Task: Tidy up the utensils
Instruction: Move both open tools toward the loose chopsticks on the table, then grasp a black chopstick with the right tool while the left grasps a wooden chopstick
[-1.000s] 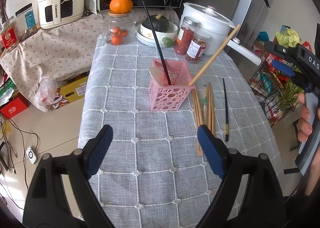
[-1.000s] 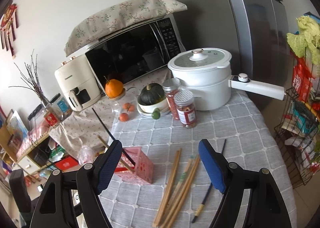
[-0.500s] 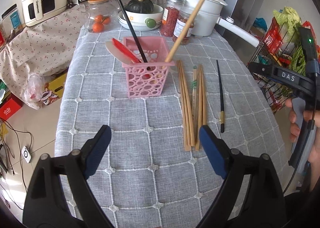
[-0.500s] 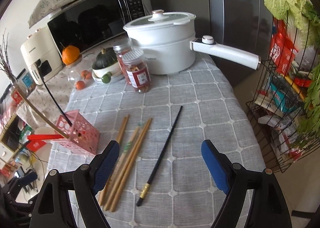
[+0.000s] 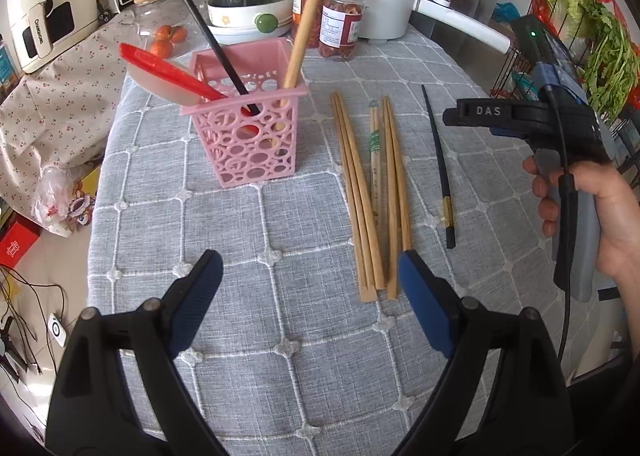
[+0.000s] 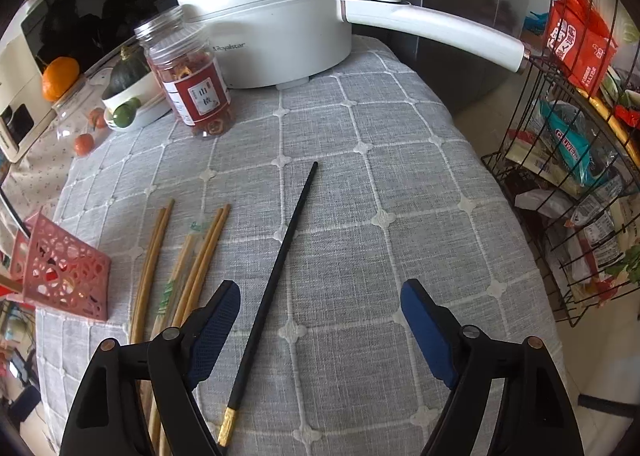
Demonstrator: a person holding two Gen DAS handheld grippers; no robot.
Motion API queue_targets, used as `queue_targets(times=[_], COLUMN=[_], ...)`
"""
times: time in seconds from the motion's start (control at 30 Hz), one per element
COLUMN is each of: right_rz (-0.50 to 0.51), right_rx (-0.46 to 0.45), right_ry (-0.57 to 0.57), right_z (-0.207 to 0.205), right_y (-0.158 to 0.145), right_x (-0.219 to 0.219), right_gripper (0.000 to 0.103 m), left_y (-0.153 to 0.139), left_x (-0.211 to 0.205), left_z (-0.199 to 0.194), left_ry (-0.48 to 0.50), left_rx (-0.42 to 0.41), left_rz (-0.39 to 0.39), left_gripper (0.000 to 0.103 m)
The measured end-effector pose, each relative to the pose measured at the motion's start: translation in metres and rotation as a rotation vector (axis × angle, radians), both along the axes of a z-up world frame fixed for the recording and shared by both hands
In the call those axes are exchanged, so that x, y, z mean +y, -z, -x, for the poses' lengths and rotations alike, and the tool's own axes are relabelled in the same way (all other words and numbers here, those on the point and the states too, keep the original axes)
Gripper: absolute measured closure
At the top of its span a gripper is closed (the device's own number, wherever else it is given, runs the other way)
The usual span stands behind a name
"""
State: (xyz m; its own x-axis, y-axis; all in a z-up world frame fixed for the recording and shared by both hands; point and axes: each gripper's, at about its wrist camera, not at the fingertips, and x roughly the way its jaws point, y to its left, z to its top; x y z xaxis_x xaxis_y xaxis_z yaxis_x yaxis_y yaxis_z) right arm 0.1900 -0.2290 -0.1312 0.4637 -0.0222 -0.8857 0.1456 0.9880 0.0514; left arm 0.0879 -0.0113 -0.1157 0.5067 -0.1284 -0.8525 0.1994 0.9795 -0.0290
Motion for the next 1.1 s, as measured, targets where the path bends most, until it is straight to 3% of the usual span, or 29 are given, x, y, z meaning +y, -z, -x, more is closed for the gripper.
queue_targets(times=[0.3,0.4,0.43,0.53,0.63,0.7,0.77,1.1], right_rz=[0.049,0.048,0.024,-0.009,-0.061,-0.083,-0.113,-0.195], right_rx=[0.069,0.07,0.08,0.114,0.131,0.127,0.126,0.13], right_ry=[-0.045,-0.071,-0.074,-0.072,-0.071,-0.062,-0.054,-0.063], right_z=[-0.021,-0.021,-0.021,-0.017,-0.012,-0.006,0.003,0.033], right_y=[0.03,0.029,0.028,0.027,0.023,0.016,0.008,-0.01], right_x=[0.019,0.016,0.014,0.006,-0.006,-0.016,-0.027,-0.065], right_gripper=[0.059,0.078,0.09,0.094,0.097,0.097,0.097,0.097], left_y=[-0.005,-0.006,-0.006,-0.004,-0.001,0.001,0.004,0.036], left_x=[-0.017,-0.023,-0.025,-0.034,-0.046,-0.056,-0.066,-0.098], left_z=[0.002,0.003,0.003,0.0,-0.009,-0.017,-0.027,-0.093], left_ry=[0.072,0.087,0.091,0.097,0.111,0.123,0.13,0.047], left_rx=[-0.021,-0.017,-0.017,-0.003,0.033,0.057,0.085,0.192], left_rz=[-0.019,-0.019,-0.021,-0.016,0.009,0.027,0.057,0.108], left_gripper=[0.016,0.018,0.019,0.028,0.045,0.062,0.07,0.088])
